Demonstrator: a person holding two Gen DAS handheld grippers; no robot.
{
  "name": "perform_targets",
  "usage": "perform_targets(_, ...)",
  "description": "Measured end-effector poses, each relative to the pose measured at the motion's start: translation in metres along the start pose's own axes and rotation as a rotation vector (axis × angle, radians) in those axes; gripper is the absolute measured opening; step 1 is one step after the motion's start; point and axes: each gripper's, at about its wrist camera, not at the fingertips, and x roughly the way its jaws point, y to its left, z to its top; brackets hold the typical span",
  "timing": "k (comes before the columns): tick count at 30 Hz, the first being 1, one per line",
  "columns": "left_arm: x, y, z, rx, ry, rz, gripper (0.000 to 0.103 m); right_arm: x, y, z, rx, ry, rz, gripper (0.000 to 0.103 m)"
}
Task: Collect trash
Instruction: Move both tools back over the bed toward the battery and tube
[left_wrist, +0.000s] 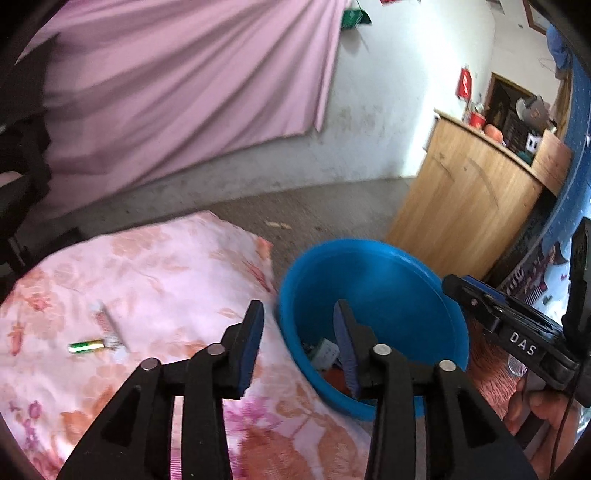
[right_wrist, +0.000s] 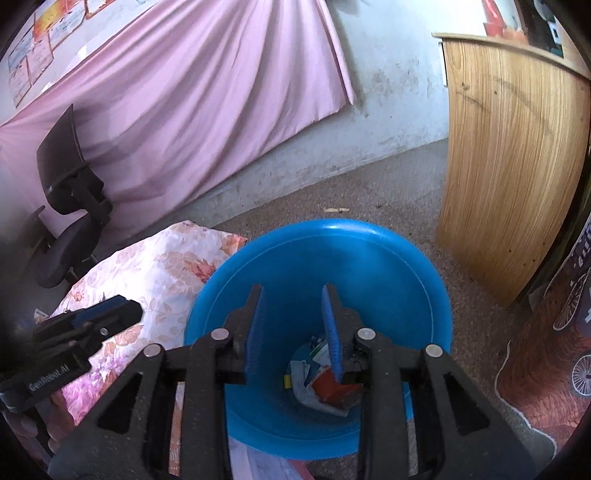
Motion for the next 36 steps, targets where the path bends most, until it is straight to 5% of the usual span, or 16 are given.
perform_targets(6, -0.033, 0.018, 0.001, -0.038, -0.114, 0.067, 0.059, -0.013, 0.013, 0.005, -0.039, -0.072, -0.021, 0.077)
perform_targets(10, -0.053, 0.034, 0.001, -0.105, -0.169, 0.093, 0.095, -0.021, 0.023, 0.007, -0.062, -0.123, -0.023, 0.1)
perform_targets(11, -0.061, 0.04, -0.001, -0.131, -0.206, 0.113, 0.098, -0.022, 0.026, 0.007, -0.07, -0.132, -0.027, 0.103)
perform_targets(19, -0.105, 0.063, -0.011, -0.132, -0.363, 0.244, 0.099, -0.046, 0.05, 0.011, -0.102, -0.299, -0.005, 0.103)
perform_targets(25, -0.135, 0.08, -0.02, -0.121, -0.438, 0.331, 0.101, -0.071, 0.077, 0.012, -0.118, -0.483, 0.073, 0.103)
perform_targets(36, -0.197, 0.124, -0.046, -0.163, -0.566, 0.46, 0.101, -0.095, 0.141, 0.004, -0.193, -0.69, 0.234, 0.103)
